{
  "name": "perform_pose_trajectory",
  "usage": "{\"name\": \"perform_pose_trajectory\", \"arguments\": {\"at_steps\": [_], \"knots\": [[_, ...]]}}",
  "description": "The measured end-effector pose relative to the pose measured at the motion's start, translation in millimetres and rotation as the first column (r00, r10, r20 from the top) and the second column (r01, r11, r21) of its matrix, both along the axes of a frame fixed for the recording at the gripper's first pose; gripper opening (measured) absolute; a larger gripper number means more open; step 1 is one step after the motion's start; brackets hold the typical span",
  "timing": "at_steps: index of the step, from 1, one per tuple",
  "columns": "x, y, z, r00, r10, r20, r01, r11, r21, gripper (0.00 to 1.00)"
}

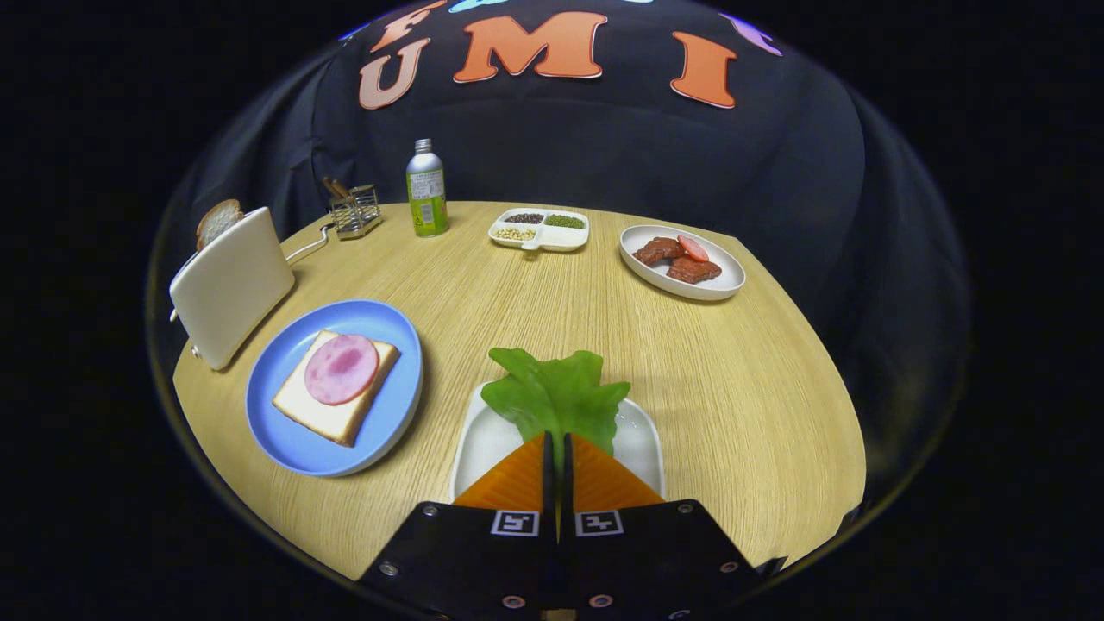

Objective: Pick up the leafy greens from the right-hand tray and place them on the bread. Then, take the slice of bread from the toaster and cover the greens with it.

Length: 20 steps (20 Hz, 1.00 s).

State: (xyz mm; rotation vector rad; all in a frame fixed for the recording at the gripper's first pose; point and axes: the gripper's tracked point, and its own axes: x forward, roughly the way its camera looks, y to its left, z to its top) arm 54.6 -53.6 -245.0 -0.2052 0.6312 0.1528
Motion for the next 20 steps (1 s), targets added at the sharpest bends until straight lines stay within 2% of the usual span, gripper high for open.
{"name": "perform_pose_trajectory", "arguments": {"at_steps": [13, 20], "knots": [[-0.7, 50.5, 51.7, 0.997, 0.024, 0.078, -0.028, 0.998, 0.060, 0.01], [-6.2, 95.2, 54.9, 0.994, 0.075, 0.077, -0.080, 0.995, 0.060, 0.01]]}}
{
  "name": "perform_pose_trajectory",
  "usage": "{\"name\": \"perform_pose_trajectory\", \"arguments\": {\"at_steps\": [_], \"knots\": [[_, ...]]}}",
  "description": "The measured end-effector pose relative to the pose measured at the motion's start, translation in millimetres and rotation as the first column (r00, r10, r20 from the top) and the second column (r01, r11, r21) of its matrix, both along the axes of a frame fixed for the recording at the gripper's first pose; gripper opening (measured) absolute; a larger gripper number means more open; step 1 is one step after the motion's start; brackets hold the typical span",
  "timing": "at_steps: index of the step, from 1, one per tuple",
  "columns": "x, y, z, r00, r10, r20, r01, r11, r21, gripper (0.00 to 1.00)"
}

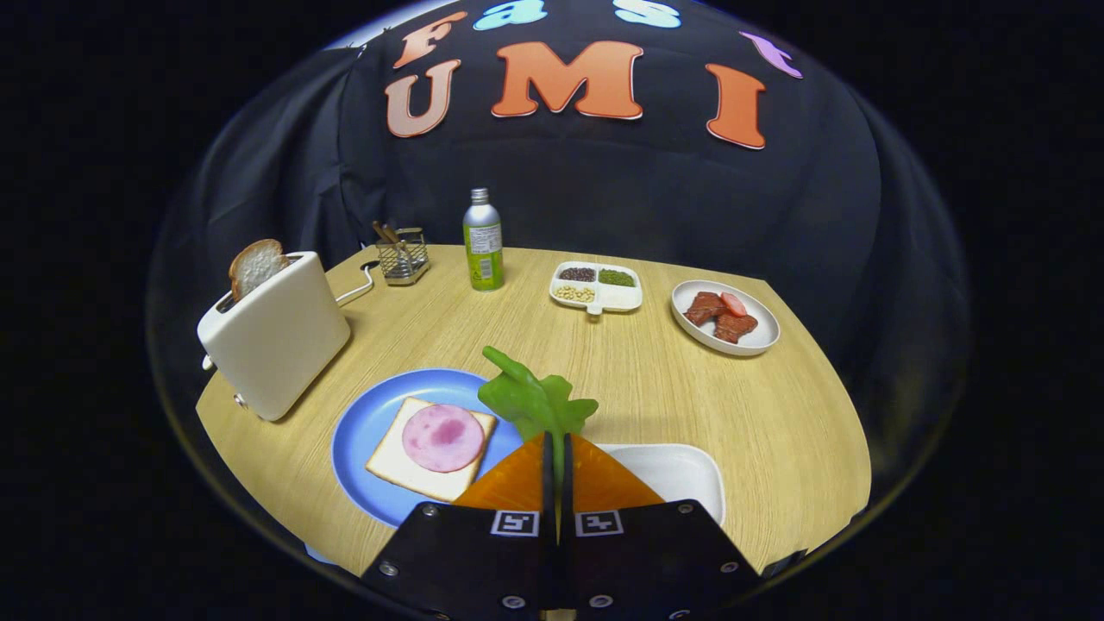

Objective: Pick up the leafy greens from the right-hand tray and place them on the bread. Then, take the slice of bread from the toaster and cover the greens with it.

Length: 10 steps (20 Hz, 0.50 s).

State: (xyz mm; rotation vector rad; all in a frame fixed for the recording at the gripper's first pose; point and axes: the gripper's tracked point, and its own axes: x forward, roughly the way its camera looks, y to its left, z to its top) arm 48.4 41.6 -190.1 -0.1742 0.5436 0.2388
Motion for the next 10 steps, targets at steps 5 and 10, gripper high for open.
{"name": "perform_pose_trajectory", "arguments": {"at_steps": [5, 10], "knots": [[-2.1, 32.7, -2.0, 0.999, 0.041, -0.009, -0.041, 0.999, -0.001, 0.01], [-7.1, 62.7, -8.7, 0.997, 0.078, -0.027, -0.078, 0.997, -0.005, 0.02]]}}
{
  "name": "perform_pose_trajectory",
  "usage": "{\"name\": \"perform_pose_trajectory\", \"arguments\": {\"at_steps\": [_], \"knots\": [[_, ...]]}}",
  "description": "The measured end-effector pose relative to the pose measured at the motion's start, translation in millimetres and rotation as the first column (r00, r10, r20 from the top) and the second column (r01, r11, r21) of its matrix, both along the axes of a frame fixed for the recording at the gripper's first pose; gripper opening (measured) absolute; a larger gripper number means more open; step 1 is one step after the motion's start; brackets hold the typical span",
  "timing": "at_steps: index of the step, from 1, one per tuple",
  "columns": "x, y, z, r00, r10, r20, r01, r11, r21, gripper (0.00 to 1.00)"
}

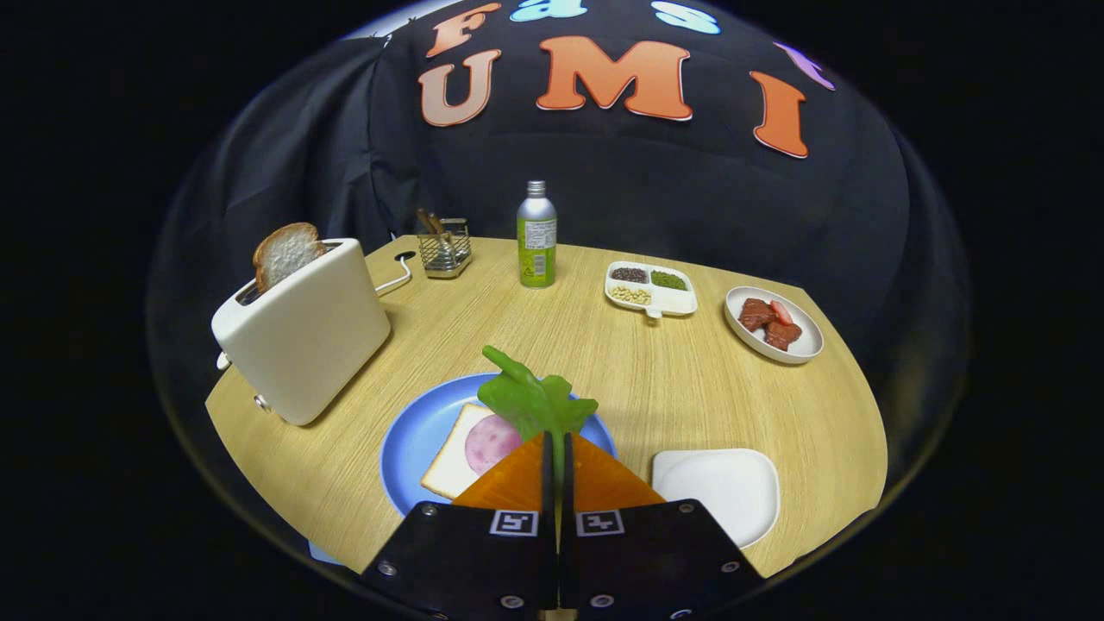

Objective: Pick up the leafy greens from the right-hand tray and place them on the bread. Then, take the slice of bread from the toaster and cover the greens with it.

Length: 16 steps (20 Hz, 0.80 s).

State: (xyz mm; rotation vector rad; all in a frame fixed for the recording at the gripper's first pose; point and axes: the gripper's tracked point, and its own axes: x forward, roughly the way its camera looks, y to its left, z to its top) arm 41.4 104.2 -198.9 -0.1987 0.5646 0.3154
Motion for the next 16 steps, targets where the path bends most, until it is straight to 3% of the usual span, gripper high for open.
{"name": "perform_pose_trajectory", "arguments": {"at_steps": [12, 16], "knots": [[-14.8, 37.2, -40.0, 0.997, 0.032, -0.066, -0.036, 0.998, -0.059, 0.03], [-16.7, 38.9, -45.3, 0.998, 0.005, -0.070, -0.011, 0.996, -0.085, 0.07]]}}
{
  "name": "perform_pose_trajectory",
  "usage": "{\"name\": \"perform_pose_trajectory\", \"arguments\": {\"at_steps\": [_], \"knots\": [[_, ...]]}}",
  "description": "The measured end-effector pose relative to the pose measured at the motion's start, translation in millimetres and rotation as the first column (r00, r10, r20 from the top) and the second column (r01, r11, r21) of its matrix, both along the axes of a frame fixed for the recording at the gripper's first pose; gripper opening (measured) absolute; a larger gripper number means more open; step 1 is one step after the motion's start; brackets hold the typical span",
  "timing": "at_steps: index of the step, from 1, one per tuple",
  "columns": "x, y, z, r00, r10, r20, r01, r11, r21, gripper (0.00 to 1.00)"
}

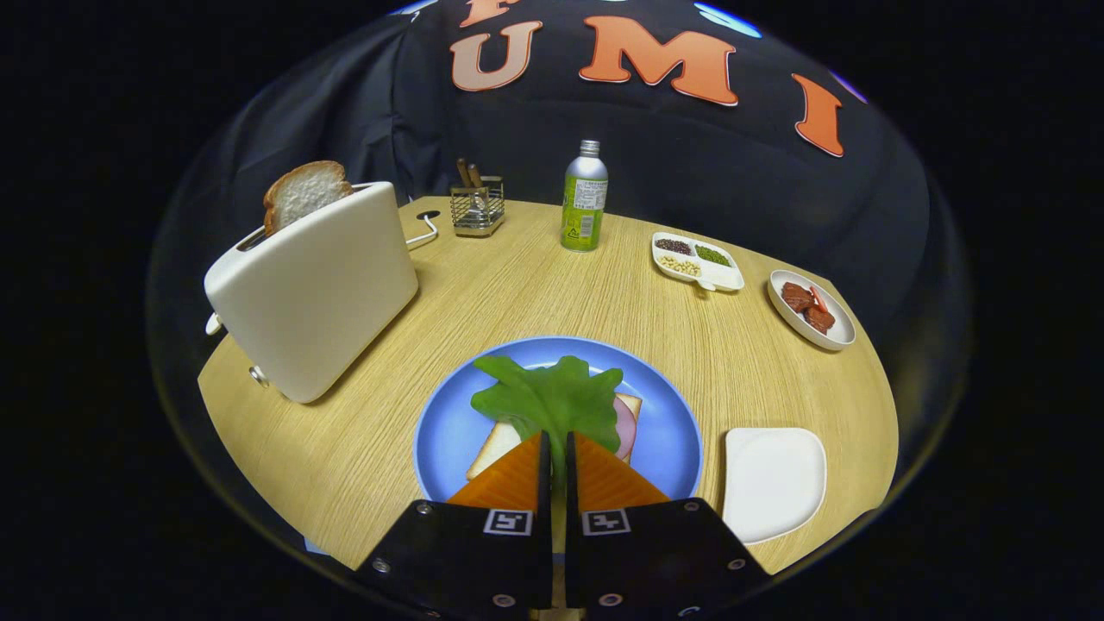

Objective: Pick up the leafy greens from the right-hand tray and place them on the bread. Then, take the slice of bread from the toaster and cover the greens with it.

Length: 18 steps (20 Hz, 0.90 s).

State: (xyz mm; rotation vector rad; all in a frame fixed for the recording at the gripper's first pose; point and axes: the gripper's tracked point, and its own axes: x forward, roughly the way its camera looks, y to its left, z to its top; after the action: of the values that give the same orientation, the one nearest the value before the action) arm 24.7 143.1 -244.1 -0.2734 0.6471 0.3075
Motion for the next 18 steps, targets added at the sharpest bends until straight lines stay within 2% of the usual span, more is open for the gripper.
{"name": "perform_pose_trajectory", "arguments": {"at_steps": [3, 9, 12, 15, 16, 18], "knots": [[-2.8, 2.8, 2.8, 1.000, -0.026, -0.007, 0.026, 0.999, 0.019, 0.13], [-3.6, 8.7, 24.3, 0.998, -0.053, 0.035, 0.053, 0.998, 0.027, 0.37], [-0.1, 19.2, 44.8, 0.995, -0.067, 0.069, 0.064, 0.997, 0.042, 0.63], [4.1, 33.2, 69.3, 0.991, -0.084, 0.104, 0.079, 0.996, 0.049, 0.82], [6.6, 39.4, 78.6, 0.989, -0.092, 0.115, 0.086, 0.995, 0.058, 0.92], [12.2, 53.2, 96.1, 0.986, -0.105, 0.131, 0.095, 0.992, 0.080, 0.98]]}}
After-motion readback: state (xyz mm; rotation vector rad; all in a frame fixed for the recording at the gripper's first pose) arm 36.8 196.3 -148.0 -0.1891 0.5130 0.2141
